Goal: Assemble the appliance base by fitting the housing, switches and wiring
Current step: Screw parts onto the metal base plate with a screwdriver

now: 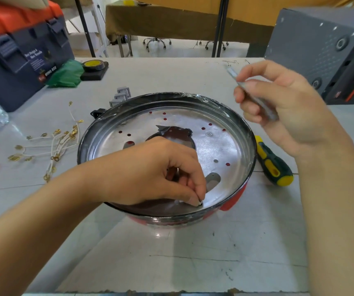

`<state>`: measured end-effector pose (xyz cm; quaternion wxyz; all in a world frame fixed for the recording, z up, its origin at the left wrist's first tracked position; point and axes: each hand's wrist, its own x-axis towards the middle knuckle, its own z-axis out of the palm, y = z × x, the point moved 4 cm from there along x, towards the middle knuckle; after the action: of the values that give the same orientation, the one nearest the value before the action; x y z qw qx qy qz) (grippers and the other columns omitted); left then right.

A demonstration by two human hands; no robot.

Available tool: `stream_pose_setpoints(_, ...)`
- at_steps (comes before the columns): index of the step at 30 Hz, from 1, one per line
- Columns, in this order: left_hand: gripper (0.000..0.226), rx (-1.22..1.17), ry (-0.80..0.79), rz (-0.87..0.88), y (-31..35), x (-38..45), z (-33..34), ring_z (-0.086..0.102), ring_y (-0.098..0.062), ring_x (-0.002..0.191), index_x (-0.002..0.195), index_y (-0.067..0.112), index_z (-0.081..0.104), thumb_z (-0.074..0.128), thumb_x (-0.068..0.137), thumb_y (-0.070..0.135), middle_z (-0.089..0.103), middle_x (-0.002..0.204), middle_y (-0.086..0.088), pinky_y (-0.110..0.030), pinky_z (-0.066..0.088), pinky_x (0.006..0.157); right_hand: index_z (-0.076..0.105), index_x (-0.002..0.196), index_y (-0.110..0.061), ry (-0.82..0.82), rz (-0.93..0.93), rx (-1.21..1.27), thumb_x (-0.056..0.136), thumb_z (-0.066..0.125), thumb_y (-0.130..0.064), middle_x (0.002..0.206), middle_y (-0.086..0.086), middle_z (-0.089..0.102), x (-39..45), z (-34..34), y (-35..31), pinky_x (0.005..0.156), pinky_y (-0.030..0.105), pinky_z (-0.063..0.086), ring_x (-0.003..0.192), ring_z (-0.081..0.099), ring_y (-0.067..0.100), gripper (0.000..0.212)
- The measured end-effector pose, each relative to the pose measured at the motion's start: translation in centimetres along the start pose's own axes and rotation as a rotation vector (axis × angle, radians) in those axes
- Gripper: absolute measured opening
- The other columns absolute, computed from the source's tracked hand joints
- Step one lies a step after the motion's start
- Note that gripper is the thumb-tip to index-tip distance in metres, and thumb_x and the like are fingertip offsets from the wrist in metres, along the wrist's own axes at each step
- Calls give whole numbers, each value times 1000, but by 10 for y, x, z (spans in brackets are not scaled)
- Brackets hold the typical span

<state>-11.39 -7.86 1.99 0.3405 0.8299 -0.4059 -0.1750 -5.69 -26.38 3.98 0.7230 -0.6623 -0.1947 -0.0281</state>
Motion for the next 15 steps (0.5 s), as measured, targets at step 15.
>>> stream_pose_setpoints(15, 10, -17, -24, 12, -3, 1, 0, 59, -15, 72, 84, 29, 74, 76, 78, 21, 61, 75, 8, -24, 46, 67, 75, 80, -17, -578, -23, -52, 81, 60, -10, 67, -8, 67, -18, 46, -5, 51, 12, 43, 57, 58, 4, 17)
